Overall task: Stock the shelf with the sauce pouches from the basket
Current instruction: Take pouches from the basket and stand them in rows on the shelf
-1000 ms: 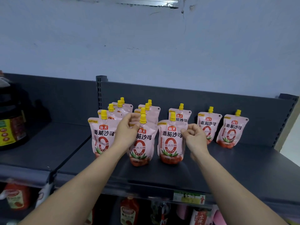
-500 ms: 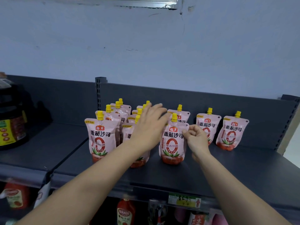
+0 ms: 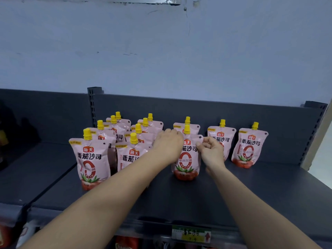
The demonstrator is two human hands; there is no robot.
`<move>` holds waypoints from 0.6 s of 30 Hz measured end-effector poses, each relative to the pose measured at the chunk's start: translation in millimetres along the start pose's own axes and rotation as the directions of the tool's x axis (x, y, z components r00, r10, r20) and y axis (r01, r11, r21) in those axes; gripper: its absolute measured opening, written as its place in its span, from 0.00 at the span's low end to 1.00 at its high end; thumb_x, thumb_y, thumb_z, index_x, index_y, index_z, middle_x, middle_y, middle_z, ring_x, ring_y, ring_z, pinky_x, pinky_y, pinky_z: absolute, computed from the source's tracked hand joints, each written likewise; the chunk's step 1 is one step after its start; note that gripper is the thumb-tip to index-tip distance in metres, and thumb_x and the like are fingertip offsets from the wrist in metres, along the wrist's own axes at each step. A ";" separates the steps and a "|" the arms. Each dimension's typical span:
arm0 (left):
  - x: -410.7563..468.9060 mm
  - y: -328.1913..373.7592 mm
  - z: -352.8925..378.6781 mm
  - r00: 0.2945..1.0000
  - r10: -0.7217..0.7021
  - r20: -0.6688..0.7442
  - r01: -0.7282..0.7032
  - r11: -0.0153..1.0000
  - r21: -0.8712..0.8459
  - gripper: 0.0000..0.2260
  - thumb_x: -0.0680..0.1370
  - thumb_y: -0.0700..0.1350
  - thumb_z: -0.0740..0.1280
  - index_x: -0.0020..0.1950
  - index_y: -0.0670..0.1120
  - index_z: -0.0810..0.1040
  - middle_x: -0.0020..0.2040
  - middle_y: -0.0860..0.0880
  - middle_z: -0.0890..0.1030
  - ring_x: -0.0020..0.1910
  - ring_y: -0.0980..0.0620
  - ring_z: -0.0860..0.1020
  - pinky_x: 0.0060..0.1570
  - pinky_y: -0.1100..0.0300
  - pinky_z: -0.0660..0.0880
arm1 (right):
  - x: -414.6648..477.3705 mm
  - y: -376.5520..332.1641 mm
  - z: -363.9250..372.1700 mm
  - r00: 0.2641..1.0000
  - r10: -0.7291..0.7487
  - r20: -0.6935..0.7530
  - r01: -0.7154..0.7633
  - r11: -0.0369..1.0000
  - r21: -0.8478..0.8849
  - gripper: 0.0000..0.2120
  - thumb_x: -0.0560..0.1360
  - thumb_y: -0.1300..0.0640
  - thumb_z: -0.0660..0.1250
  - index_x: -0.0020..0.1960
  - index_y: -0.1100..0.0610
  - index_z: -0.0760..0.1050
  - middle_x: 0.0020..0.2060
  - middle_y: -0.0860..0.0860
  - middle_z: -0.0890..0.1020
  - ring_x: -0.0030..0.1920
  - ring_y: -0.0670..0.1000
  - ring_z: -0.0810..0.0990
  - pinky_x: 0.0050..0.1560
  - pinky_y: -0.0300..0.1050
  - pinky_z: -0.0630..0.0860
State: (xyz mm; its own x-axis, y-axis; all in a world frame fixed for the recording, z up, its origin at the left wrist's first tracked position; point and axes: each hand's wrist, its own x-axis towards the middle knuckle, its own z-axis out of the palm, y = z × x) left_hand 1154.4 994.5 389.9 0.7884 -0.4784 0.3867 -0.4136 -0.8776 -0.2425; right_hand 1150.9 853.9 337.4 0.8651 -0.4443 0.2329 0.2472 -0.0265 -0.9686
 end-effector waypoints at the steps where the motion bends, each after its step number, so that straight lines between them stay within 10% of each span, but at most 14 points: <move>1: 3.3 -0.7 -0.3 1.000 -0.009 0.004 0.009 1.000 0.018 0.17 0.76 0.39 0.64 0.65 0.41 0.70 0.62 0.42 0.75 0.62 0.43 0.72 0.61 0.51 0.68 | 3.3 1.2 1.3 1.000 -0.001 0.002 0.001 1.000 0.007 0.08 0.77 0.65 0.65 0.42 0.56 0.74 0.38 0.54 0.83 0.40 0.51 0.82 0.39 0.45 0.79; 18: 26.1 -9.1 10.2 0.998 -0.034 0.049 0.036 0.999 -0.036 0.17 0.77 0.39 0.62 0.66 0.43 0.69 0.62 0.44 0.75 0.62 0.44 0.72 0.60 0.49 0.66 | 23.2 14.0 -1.5 0.990 -0.055 0.130 0.062 0.997 -0.050 0.06 0.76 0.63 0.68 0.47 0.53 0.75 0.45 0.56 0.84 0.46 0.52 0.84 0.45 0.48 0.81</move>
State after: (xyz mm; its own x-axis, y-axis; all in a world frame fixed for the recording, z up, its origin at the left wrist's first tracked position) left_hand 1183.4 990.3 393.1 0.8234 -0.4463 0.3503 -0.4013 -0.8946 -0.1965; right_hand 1173.8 841.9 329.1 0.8995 -0.3221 0.2951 0.2783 -0.0982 -0.9555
